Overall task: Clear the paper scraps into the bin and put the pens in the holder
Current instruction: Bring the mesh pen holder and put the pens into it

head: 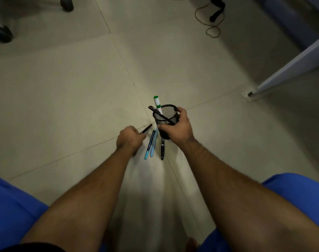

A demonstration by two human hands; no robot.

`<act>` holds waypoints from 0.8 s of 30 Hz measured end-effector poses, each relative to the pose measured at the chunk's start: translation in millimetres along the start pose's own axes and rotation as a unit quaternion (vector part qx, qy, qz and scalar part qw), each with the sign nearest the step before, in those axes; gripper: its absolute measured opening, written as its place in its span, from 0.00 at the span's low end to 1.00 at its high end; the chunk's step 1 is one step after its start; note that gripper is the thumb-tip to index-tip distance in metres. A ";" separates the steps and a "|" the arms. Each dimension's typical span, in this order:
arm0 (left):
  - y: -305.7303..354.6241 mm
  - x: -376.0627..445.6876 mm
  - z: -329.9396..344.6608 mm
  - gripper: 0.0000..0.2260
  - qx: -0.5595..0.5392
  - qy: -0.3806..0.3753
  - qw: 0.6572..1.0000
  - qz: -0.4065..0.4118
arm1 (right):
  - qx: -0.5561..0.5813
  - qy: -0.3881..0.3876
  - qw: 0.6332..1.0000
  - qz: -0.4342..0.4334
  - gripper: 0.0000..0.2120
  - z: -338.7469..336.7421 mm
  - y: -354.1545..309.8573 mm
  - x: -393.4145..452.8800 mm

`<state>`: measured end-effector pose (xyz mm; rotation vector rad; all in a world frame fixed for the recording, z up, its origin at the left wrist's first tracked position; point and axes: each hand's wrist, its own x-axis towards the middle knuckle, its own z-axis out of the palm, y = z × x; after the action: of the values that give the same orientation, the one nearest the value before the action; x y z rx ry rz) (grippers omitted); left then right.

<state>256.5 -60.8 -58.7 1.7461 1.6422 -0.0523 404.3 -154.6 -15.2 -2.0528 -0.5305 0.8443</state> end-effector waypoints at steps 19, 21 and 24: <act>86.0 -0.5 -68.7 0.08 -0.185 -0.186 0.957 0.121 | -0.057 0.019 0.998 -0.026 0.42 -1.8 -5.2 7.9; 86.9 -7.1 -64.2 0.12 -0.277 -0.168 0.942 0.092 | -0.038 0.019 0.999 -0.021 0.41 -0.7 -3.7 10.3; 81.7 -11.0 -58.7 0.13 -0.389 -0.029 0.919 0.057 | -0.009 0.028 1.000 -0.006 0.41 -3.3 -0.4 13.7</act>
<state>300.8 -33.3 28.1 1.1919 1.2557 0.5300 416.1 -147.6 -18.6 -2.0817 -0.5202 0.7764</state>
